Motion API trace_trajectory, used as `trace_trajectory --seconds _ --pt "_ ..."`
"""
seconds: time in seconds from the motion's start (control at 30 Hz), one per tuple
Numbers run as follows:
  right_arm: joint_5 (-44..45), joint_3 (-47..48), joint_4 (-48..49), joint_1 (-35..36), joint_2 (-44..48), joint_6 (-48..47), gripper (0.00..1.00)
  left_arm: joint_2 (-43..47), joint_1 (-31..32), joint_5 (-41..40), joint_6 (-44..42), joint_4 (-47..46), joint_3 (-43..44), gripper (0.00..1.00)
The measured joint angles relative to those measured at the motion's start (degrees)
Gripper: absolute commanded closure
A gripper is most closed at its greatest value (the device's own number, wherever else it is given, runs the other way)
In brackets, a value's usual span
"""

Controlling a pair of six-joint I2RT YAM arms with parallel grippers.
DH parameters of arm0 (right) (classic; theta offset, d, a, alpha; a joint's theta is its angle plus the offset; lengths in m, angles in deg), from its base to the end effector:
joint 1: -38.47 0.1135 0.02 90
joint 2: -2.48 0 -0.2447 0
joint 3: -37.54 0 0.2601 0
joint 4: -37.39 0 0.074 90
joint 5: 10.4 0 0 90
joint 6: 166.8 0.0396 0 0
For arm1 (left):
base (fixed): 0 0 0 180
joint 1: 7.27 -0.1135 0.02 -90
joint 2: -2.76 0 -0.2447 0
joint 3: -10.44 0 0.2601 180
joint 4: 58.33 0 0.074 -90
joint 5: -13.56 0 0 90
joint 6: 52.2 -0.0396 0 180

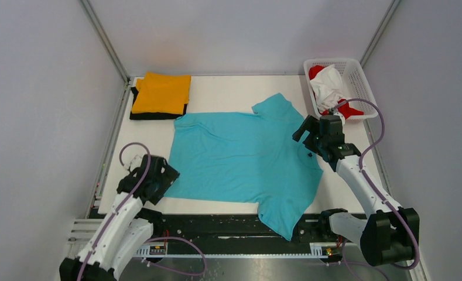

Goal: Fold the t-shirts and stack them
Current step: Grab the side of the flattened tshirt closest away from the robot with both arms

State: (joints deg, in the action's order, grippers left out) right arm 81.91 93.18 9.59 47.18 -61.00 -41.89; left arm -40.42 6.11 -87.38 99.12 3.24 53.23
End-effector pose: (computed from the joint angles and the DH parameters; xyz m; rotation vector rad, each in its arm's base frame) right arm 0.2579 0.0379 0.2308 0.5252 2.1555 0.3817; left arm 0.1523 -0.0285 0.1795 -1.1270 2.3799 -0.1984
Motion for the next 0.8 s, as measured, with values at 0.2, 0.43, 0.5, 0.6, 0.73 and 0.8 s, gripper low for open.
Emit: trace_trajectory --seconds 0.2,0.43,0.5,0.6,0.73,0.8 --pt "0.26 1.07 -0.04 -0.07 -1.09 -0.28 0.00 10.08 -0.04 -2.49 9.99 6.64 -6.25 0.11" --pt "0.46 1.79 -0.28 -0.11 -2.67 -0.68 0.00 0.35 -0.04 -3.74 13.92 5.51 -6.69 0.61" --pt "1.11 1.81 -0.37 -0.11 -2.69 -0.79 0.01 -2.99 -0.04 -4.17 14.19 5.25 -6.08 0.71" --pt "1.77 2.12 -0.70 -0.11 -2.69 -1.03 0.01 -6.10 -0.04 -4.70 14.14 4.11 -5.38 0.78" --pt "2.60 2.78 -1.68 -0.11 -2.69 -1.25 0.01 -6.54 -0.04 -5.64 13.97 3.08 -5.38 0.76" --pt "2.75 2.89 -2.14 -0.11 -2.67 -1.27 0.01 -6.86 -0.04 -6.27 13.77 2.60 -5.38 0.74"
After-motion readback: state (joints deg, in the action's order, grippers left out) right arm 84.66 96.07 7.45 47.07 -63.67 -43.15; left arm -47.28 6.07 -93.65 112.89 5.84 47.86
